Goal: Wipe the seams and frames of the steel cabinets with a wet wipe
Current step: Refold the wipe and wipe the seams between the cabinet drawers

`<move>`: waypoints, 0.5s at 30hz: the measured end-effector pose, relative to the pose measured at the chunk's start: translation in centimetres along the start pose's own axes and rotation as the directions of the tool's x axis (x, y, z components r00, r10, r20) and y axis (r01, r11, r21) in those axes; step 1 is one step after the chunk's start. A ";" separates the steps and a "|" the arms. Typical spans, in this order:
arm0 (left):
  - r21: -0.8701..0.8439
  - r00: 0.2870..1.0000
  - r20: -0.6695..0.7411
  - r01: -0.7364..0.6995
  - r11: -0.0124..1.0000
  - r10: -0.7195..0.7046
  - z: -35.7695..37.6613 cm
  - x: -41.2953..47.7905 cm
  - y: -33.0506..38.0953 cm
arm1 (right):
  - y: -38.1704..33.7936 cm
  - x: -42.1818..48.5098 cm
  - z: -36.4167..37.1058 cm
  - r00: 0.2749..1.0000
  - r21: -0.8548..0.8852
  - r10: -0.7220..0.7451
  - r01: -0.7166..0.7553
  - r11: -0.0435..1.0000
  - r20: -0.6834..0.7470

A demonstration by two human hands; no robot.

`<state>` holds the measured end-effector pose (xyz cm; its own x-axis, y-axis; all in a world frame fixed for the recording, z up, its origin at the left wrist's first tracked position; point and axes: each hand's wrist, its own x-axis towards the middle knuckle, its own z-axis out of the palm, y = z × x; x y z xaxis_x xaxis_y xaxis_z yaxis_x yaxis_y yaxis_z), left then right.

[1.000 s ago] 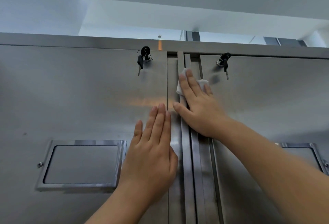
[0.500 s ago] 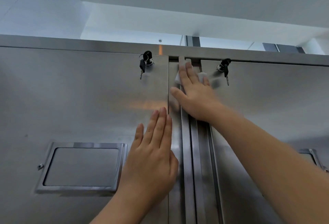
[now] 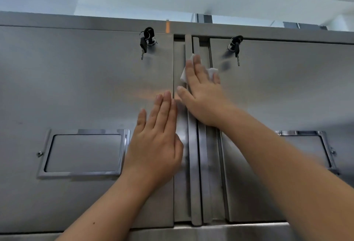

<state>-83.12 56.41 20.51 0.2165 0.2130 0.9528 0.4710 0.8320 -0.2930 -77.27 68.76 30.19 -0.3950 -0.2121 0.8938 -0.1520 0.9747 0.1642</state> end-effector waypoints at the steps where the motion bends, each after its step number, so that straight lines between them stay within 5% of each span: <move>1: -0.005 1.000 0.002 -0.001 1.000 0.001 0.0 0.0 0.0 | -0.1 -1.3 0.9 0.999 0.016 -0.014 0.015 1.000 -0.030; 6: -0.031 0.998 0.064 0.018 0.999 -0.016 -0.2 -0.1 0.1 | -0.9 -11.5 5.9 0.979 0.107 -0.098 0.118 0.987 -0.176; 15: -0.066 0.991 0.126 0.041 0.997 -0.032 -0.5 0.0 0.2 | -0.9 -12.8 5.5 0.996 0.073 -0.079 0.082 0.994 -0.037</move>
<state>-82.60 56.30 20.37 0.0914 0.2488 0.9642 0.5349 0.8045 -0.2583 -77.05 70.17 16.31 -0.3481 -0.2860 0.8928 -0.2499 0.9462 0.2057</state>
